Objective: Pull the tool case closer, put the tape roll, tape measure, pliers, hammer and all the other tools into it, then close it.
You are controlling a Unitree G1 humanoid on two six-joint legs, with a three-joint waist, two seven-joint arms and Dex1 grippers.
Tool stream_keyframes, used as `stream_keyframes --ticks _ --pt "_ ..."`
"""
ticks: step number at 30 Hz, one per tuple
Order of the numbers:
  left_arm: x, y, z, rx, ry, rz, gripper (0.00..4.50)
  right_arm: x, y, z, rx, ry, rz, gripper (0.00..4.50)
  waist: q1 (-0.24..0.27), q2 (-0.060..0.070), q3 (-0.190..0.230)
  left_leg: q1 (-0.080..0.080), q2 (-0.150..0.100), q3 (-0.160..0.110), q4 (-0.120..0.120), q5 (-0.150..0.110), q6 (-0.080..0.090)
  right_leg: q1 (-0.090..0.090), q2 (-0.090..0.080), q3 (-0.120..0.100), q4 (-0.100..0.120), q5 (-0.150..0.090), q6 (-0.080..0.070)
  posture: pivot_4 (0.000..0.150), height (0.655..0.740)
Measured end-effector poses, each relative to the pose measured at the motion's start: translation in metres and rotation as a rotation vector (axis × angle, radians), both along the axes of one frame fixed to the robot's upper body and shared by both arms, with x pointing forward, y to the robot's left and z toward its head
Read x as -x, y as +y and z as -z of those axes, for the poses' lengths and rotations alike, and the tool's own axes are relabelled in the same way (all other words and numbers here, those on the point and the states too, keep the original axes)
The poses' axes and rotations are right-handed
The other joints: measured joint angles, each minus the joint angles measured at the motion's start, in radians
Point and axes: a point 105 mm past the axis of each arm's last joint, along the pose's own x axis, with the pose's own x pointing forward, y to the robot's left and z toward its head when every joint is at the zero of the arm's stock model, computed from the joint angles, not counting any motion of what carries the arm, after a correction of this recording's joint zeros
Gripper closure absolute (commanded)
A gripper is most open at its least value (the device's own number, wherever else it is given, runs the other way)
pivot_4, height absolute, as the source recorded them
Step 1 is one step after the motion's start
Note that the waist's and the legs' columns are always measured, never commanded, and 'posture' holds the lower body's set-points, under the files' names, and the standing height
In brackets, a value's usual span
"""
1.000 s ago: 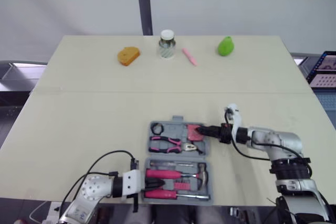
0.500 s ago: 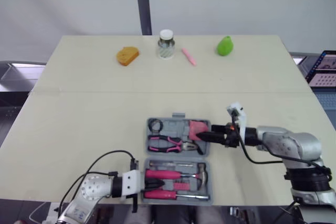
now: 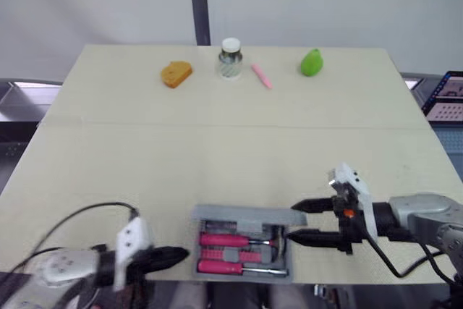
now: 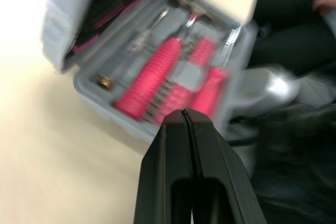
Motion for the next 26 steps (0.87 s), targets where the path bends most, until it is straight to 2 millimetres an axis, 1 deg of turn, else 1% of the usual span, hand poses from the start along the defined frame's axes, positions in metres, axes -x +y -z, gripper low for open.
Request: stream_keyframes --ticks 1,3,4,5,7,8,10,12,14,15,17,20,23,26 --pt "0.004 0.014 -0.010 -0.011 0.030 -0.017 4.50 0.009 -0.004 0.000 0.021 0.011 -0.006 0.03 0.003 0.001 0.001 -0.001 -0.001 0.000 0.000 0.000 0.000 0.000 0.000 -0.001 0.000 0.000 0.000 0.150 0.7159" --pt "-0.003 0.038 -0.022 -0.038 0.006 -0.060 4.50 0.021 -0.010 0.001 0.050 0.020 -0.009 0.03 0.016 0.001 0.001 0.000 -0.002 0.002 0.000 0.000 0.001 0.000 0.002 -0.006 0.000 0.000 0.000 0.150 0.7159" --pt "-0.010 0.052 -0.027 -0.050 -0.029 -0.096 4.50 0.026 -0.016 0.003 0.065 0.021 0.001 0.03 0.027 0.001 0.001 0.001 -0.002 0.003 -0.001 -0.001 0.002 -0.001 0.006 -0.008 0.000 0.000 0.000 0.150 0.7159" --pt "-0.018 0.065 -0.031 -0.058 -0.066 -0.134 4.50 0.028 -0.022 0.004 0.081 0.011 0.019 0.03 0.030 0.001 0.001 0.001 -0.002 0.004 -0.001 -0.001 0.002 -0.001 0.007 -0.007 0.000 0.000 0.000 0.150 0.7159" --pt "-0.040 0.074 -0.039 -0.062 -0.166 -0.156 4.50 0.029 -0.034 0.005 0.099 -0.028 0.065 0.03 0.040 -0.001 0.000 0.001 -0.002 0.005 -0.001 -0.002 0.003 -0.001 0.006 -0.006 -0.001 0.000 0.000 0.150 0.7159" --pt "-0.048 0.073 -0.041 -0.063 -0.206 -0.148 4.50 0.026 -0.039 0.005 0.098 -0.065 0.092 0.03 0.041 -0.003 -0.001 0.001 -0.002 0.005 -0.002 -0.002 0.003 -0.001 0.005 -0.003 -0.002 0.001 0.001 0.150 0.7159" --pt "-0.061 0.065 -0.037 -0.052 -0.270 -0.133 4.50 0.022 -0.044 0.005 0.081 -0.144 0.136 0.03 0.038 -0.005 -0.002 0.000 -0.001 0.005 -0.003 -0.003 0.002 0.000 0.002 0.004 -0.006 0.001 0.002 0.150 0.7159" --pt "-0.071 0.054 -0.030 -0.013 -0.341 -0.138 4.50 0.019 -0.047 0.006 0.069 -0.214 0.167 0.03 0.024 -0.005 -0.003 0.000 -0.001 0.006 -0.004 -0.003 0.002 0.000 0.002 0.004 -0.007 0.002 0.003 0.150 0.7159" --pt "-0.081 0.040 -0.025 0.021 -0.429 -0.142 4.50 0.020 -0.054 0.013 0.075 -0.248 0.206 0.03 0.021 -0.006 -0.003 0.000 0.000 0.007 -0.005 -0.003 0.002 0.000 0.007 0.001 -0.006 0.002 0.003 0.150 0.7159" --pt "-0.085 0.035 -0.021 0.021 -0.446 -0.142 4.50 0.021 -0.057 0.016 0.086 -0.254 0.221 0.03 0.021 -0.006 -0.003 0.000 0.001 0.008 -0.005 -0.003 0.001 -0.001 0.009 -0.001 -0.005 0.002 0.003 0.150 0.7159" --pt "-0.088 0.027 -0.012 0.013 -0.448 -0.140 4.50 0.021 -0.065 0.022 0.108 -0.265 0.247 0.03 0.019 -0.006 -0.003 0.001 0.001 0.011 -0.005 -0.003 0.002 -0.002 0.009 -0.004 -0.002 0.002 0.003 0.150 0.7159" --pt "-0.092 0.019 -0.006 0.016 -0.467 -0.145 4.50 0.018 -0.072 0.025 0.113 -0.292 0.274 0.03 0.022 -0.006 -0.003 0.003 0.000 0.013 -0.002 -0.002 0.003 -0.001 0.008 -0.004 0.000 0.003 0.004 0.150 0.7159" --pt "-0.092 0.014 -0.002 0.031 -0.462 -0.144 4.50 0.018 -0.072 0.027 0.113 -0.301 0.272 0.03 0.022 -0.006 -0.003 0.005 0.000 0.014 -0.002 -0.002 0.003 -0.001 0.006 -0.001 0.000 0.003 0.005 0.150 0.7159" --pt "-0.091 0.008 0.003 0.042 -0.457 -0.132 4.50 0.019 -0.071 0.032 0.109 -0.289 0.270 0.03 0.022 -0.006 -0.003 0.008 0.002 0.014 -0.003 -0.002 0.003 0.000 0.003 0.005 0.000 0.005 0.003 0.150 0.7159"
